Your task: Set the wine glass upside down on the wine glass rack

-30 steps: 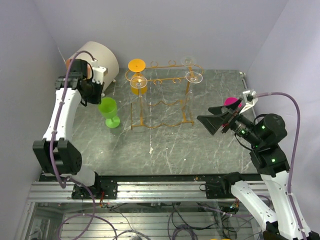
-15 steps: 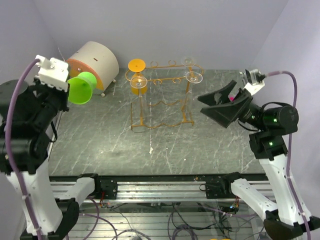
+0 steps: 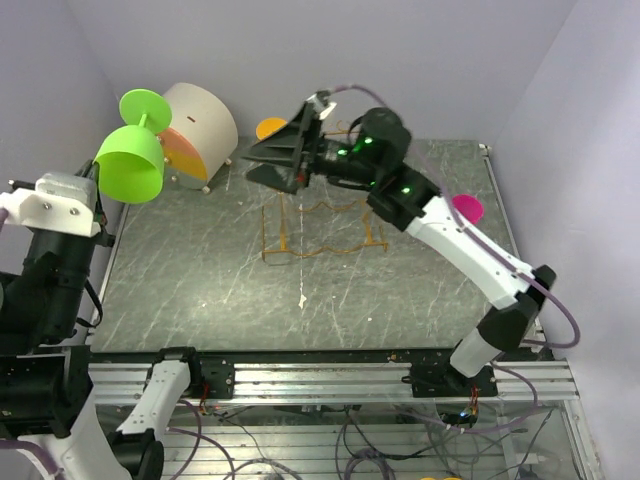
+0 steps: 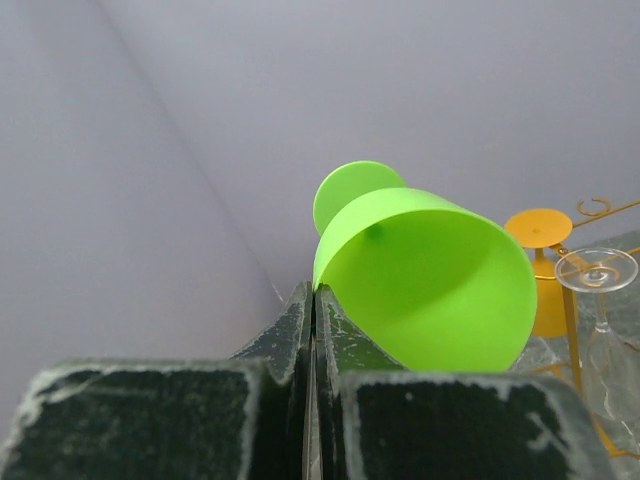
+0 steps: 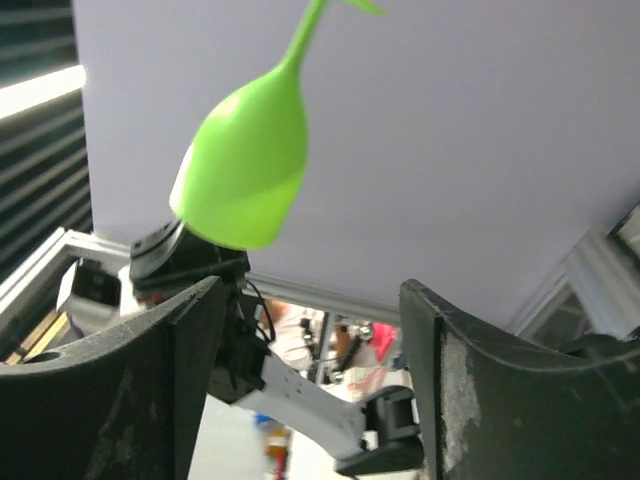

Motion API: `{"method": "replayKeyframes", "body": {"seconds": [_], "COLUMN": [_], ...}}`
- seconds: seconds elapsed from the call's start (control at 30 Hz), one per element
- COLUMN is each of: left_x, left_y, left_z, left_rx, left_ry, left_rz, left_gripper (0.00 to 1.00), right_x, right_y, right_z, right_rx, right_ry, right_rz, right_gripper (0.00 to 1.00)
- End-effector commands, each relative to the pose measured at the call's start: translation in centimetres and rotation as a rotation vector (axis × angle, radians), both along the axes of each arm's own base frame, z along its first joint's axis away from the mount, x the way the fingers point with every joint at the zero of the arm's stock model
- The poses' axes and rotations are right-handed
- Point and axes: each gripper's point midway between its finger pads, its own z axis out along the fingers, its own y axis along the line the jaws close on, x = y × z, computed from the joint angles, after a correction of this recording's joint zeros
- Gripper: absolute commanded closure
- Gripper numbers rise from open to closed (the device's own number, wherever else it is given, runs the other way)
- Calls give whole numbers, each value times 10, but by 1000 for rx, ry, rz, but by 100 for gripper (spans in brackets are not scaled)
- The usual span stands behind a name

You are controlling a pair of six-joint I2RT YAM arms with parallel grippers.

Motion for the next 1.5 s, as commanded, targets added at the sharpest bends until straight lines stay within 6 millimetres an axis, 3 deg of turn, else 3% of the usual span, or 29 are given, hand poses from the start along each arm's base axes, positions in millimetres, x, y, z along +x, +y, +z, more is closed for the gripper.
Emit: {"method": "replayKeyframes", "body": {"seconds": [0.0, 0.13, 0.37, 0.67, 1.13, 1.2, 1.4, 1.47], "left_x": [-8, -15, -5, 0, 5, 6, 5, 5], "left_y": [-8, -14, -31, -41, -44, -45, -47, -47], "left_z": [18, 12, -9, -14, -30, -31, -30, -31], "left_rx": [5, 1, -22, -30, -51, -54, -50, -48], "left_ry": [-156, -249, -243, -241, -201, -203, -213, -211], "left_rz": [-39, -68, -159, -217, -246, -249, -260, -262], "left_gripper": [93, 93, 93, 93, 93, 93, 93, 93], "right_x": [-2, 4, 15, 19, 24, 21, 21, 21], "right_y": [18, 32, 73, 107, 117, 119, 121, 121], "right_z": [24, 28, 24, 19, 26, 26, 24, 23], "right_rx": [65, 103, 119, 133, 193, 197, 210, 210], "right_ry": [122, 160, 203, 221, 242, 249, 254, 258], "right_rz": [-38, -78, -65, -46, -37, -27, -21, -21], "right_gripper": [34, 40, 39, 39, 41, 46, 90, 100]}}
